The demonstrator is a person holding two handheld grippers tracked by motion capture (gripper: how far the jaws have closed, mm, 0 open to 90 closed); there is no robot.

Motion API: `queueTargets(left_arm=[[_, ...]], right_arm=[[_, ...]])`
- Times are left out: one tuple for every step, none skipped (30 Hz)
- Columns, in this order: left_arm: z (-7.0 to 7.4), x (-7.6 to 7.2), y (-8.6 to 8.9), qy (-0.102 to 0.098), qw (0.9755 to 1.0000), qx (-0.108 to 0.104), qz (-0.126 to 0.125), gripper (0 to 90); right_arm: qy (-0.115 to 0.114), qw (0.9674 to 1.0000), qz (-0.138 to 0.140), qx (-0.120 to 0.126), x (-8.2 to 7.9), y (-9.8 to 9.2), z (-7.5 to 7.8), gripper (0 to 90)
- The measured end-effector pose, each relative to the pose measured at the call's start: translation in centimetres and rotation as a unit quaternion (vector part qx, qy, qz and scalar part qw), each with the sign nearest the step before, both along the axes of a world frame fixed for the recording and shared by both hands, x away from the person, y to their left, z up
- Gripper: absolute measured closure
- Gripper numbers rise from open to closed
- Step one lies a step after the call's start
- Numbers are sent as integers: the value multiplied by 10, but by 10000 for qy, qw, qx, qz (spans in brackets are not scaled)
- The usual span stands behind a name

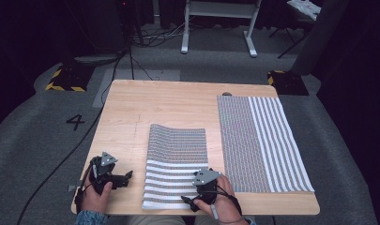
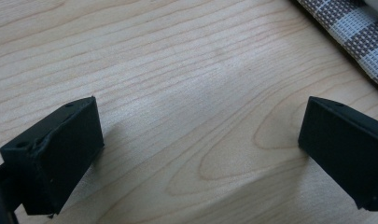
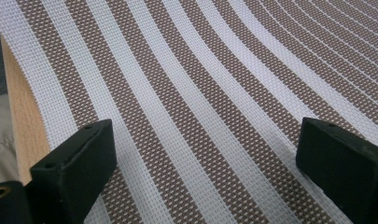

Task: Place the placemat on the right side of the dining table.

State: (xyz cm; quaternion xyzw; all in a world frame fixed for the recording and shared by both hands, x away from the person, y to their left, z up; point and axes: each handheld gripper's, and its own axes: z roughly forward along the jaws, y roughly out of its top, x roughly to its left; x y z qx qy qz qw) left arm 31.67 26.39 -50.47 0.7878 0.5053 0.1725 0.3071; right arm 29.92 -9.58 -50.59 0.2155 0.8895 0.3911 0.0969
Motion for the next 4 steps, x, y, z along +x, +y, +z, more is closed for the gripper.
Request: queueTargets(left_arm=[[0,0,0,-2,10000,1,-1,0],[0,0,0,-3,10000,3,2,0],[0,0,0,-5,10000,12,8,0],[0,0,0,-3,10000,14,6,0]], right_arm=[[0,10000,-1,0,0,0,0,48],[-2,10000,0,0,0,0,0,48],[2,10000,-3,0,0,0,0,49],[8,10000,-14,13,0,0,0,48]])
